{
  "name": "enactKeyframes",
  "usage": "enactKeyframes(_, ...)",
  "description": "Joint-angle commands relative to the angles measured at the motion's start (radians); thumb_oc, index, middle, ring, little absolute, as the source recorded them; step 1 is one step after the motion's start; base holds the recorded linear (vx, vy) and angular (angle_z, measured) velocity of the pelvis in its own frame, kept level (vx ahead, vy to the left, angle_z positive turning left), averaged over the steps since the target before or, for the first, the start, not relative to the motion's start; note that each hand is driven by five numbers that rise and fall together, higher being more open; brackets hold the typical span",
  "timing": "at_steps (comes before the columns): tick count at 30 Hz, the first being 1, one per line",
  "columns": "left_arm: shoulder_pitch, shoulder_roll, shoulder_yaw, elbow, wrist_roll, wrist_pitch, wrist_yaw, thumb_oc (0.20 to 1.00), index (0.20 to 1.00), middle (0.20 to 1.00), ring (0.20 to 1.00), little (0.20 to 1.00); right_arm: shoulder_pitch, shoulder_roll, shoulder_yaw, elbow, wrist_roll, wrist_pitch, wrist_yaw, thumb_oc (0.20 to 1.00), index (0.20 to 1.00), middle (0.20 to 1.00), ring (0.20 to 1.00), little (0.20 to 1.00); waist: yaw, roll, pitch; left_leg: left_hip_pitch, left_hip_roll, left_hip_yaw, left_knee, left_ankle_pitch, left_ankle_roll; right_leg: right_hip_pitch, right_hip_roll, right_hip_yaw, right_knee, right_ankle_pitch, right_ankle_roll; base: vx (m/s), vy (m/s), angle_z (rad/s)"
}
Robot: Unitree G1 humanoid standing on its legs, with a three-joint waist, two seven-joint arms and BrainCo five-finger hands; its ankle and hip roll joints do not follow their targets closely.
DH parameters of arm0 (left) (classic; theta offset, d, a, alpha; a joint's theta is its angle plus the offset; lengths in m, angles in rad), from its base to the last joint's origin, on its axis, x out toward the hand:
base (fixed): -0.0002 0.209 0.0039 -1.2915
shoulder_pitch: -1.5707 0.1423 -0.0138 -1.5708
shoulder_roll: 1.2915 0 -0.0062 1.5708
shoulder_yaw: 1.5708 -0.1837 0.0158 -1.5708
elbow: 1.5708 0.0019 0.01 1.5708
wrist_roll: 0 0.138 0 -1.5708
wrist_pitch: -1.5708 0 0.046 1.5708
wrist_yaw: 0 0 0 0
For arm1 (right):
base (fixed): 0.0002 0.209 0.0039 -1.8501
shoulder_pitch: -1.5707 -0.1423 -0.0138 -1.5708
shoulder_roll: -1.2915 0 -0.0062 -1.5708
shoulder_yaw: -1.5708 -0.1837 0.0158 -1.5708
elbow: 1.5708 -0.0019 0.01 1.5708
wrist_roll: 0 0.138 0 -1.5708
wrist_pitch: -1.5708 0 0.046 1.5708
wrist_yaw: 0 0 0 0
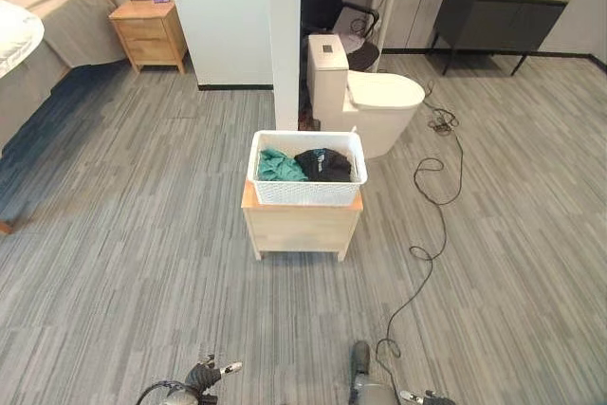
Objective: Grab the laundry basket,head to the washer,open it,put in the laundry and shut it.
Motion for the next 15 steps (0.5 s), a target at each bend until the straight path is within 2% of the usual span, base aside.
enactKeyframes(1, -0.02, 0.007, -0.017, 0.008, 0.083, -0.031, -0.008, 1.0, 1.0, 1.0, 1.0, 1.0, 0.0, -0.029, -0.025, 0.012, 0.008, 0.0, 0.025, 1.0, 1.0, 1.0, 1.0, 1.0, -0.017, 0.0, -0.008, 0.013, 0.001, 0.001, 0.079, -0.085, -0.039, 0.016, -0.023, -0.008, -0.008, 0.093, 0.054, 0.53, -0.338, 0.39)
enactKeyframes(3, -0.011, 0.003, -0.019, 0.022, 0.092, -0.031, -0.008, 1.0, 1.0, 1.0, 1.0, 1.0, 0.008, -0.028, -0.02, 0.008, 0.003, -0.001, 0.029, 1.0, 1.0, 1.0, 1.0, 1.0, -0.023, -0.003, -0.017, 0.038, 0.017, -0.006, 0.071, -0.095, -0.048, 0.033, -0.012, -0.004, 0.008, 0.097, 0.047, 0.39, -0.273, 0.68)
enactKeyframes(5, -0.004, -0.001, -0.022, 0.048, 0.111, -0.024, -0.011, 1.0, 1.0, 1.0, 1.0, 1.0, 0.007, -0.036, -0.006, 0.013, -0.015, 0.002, 0.036, 1.0, 1.0, 1.0, 1.0, 1.0, -0.031, 0.008, -0.033, 0.068, 0.065, -0.008, 0.067, -0.09, -0.067, 0.025, 0.022, 0.0, 0.05, 0.078, 0.031, 0.26, -0.252, 0.4)
enactKeyframes(7, 0.005, 0.001, -0.014, 0.068, 0.116, -0.015, -0.01, 1.0, 1.0, 1.0, 1.0, 1.0, 0.002, -0.042, 0.021, 0.009, -0.04, 0.005, 0.038, 1.0, 1.0, 1.0, 1.0, 1.0, -0.03, 0.019, -0.042, 0.058, 0.116, -0.019, 0.119, -0.026, -0.097, 0.017, 0.073, 0.003, 0.115, 0.039, 0.004, 0.28, -0.342, -0.11)
enactKeyframes(9, 0.012, 0.002, 0.0, 0.072, 0.104, -0.013, -0.012, 1.0, 1.0, 1.0, 1.0, 1.0, -0.009, -0.047, 0.047, -0.012, -0.051, 0.001, 0.038, 1.0, 1.0, 1.0, 1.0, 1.0, -0.022, 0.021, -0.045, 0.009, 0.139, -0.023, 0.221, 0.064, -0.119, 0.045, 0.097, -0.025, 0.121, 0.006, -0.021, 0.22, -0.335, -0.13)
enactKeyframes(11, 0.016, 0.008, 0.016, 0.062, 0.073, -0.008, -0.009, 1.0, 1.0, 1.0, 1.0, 1.0, -0.02, -0.053, 0.064, -0.051, -0.037, -0.007, 0.035, 1.0, 1.0, 1.0, 1.0, 1.0, -0.01, -0.001, -0.025, -0.103, 0.146, -0.019, 0.427, 0.183, -0.128, 0.087, 0.11, -0.033, 0.112, -0.02, -0.059, 0.14, -0.367, 0.06)
enactKeyframes(12, 0.016, 0.012, 0.022, 0.052, 0.06, -0.006, -0.006, 1.0, 1.0, 1.0, 1.0, 1.0, -0.024, -0.054, 0.075, -0.067, -0.034, -0.01, 0.033, 1.0, 1.0, 1.0, 1.0, 1.0, 0.001, -0.017, -0.008, -0.161, 0.152, -0.008, 0.529, 0.219, -0.124, 0.106, 0.113, -0.038, 0.109, -0.032, -0.078, 0.08, -0.339, 0.1)
enactKeyframes(14, 0.015, 0.015, 0.025, 0.047, 0.056, -0.006, 0.0, 1.0, 1.0, 1.0, 1.0, 1.0, -0.034, -0.055, 0.093, -0.08, -0.038, -0.012, 0.027, 1.0, 1.0, 1.0, 1.0, 1.0, 0.017, -0.033, 0.013, -0.235, 0.163, 0.028, 0.622, 0.22, -0.111, 0.136, 0.114, -0.048, 0.103, -0.053, -0.096, 0.07, -0.253, 0.02)
enactKeyframes(15, 0.009, 0.017, 0.024, 0.049, 0.056, -0.007, 0.003, 1.0, 1.0, 1.0, 1.0, 1.0, -0.04, -0.057, 0.099, -0.084, -0.039, -0.014, 0.025, 1.0, 1.0, 1.0, 1.0, 1.0, 0.024, -0.044, 0.021, -0.266, 0.172, 0.051, 0.591, 0.204, -0.109, 0.155, 0.111, -0.053, 0.095, -0.065, -0.098, 0.17, -0.198, 0.09)
